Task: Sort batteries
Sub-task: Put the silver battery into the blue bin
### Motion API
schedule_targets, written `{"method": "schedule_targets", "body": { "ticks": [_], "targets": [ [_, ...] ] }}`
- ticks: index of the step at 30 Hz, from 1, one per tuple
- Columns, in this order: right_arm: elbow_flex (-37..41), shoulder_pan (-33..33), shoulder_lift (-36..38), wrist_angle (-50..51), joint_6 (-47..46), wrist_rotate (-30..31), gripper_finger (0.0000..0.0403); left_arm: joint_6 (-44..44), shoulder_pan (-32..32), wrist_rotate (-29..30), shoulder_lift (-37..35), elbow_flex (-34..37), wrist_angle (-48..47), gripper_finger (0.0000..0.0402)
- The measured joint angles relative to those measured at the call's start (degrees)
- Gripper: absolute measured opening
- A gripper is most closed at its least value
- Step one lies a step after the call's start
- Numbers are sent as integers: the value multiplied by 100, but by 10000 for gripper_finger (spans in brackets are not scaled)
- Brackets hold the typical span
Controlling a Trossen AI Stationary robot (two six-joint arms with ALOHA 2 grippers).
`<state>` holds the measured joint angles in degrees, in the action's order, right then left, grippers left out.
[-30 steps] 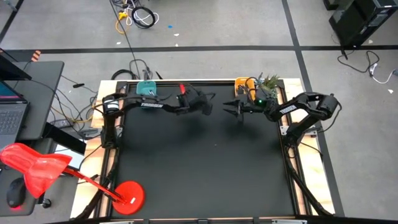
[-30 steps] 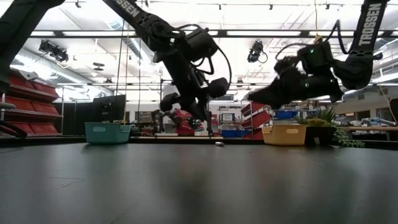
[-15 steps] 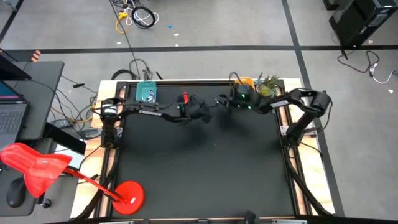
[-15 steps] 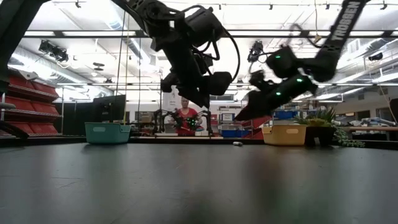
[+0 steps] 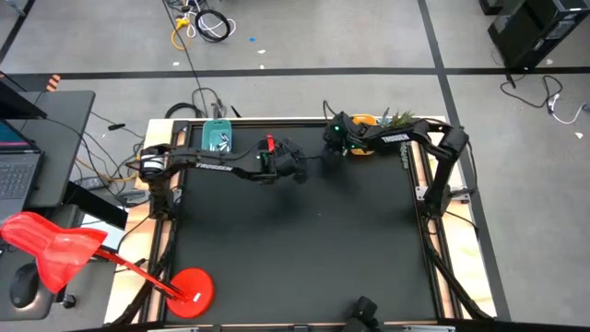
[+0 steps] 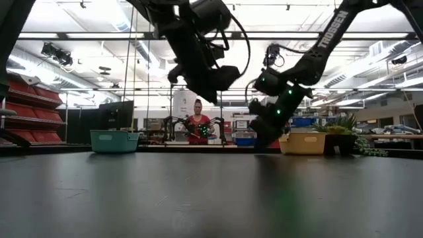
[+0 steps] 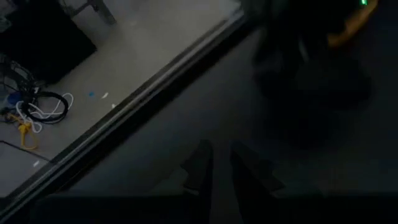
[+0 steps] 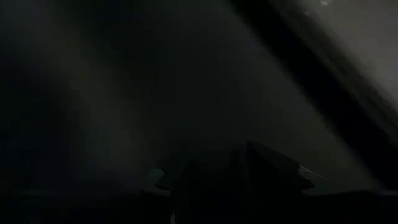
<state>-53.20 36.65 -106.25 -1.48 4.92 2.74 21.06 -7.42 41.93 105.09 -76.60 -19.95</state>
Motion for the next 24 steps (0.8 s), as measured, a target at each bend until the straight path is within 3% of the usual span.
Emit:
{"method": "schedule_targets", "body": {
  "ticks": [8, 13, 19, 24],
  "targets": [
    [-14, -283, 501, 150, 285, 39, 151, -644, 42, 60, -338, -4, -196, 63],
    [-6, -625, 1186, 988, 230, 73, 151, -1387, 44, -125, -189, 7, 14, 62],
    [208, -779, 1828, 1786, -421, 300, 151, -2399, 3, -480, -144, 959, 1919, 62],
    [618, -682, 2124, 1830, -1100, 542, 151, -2687, -52, -990, -286, 1776, 2976, 62]
  ]
}}
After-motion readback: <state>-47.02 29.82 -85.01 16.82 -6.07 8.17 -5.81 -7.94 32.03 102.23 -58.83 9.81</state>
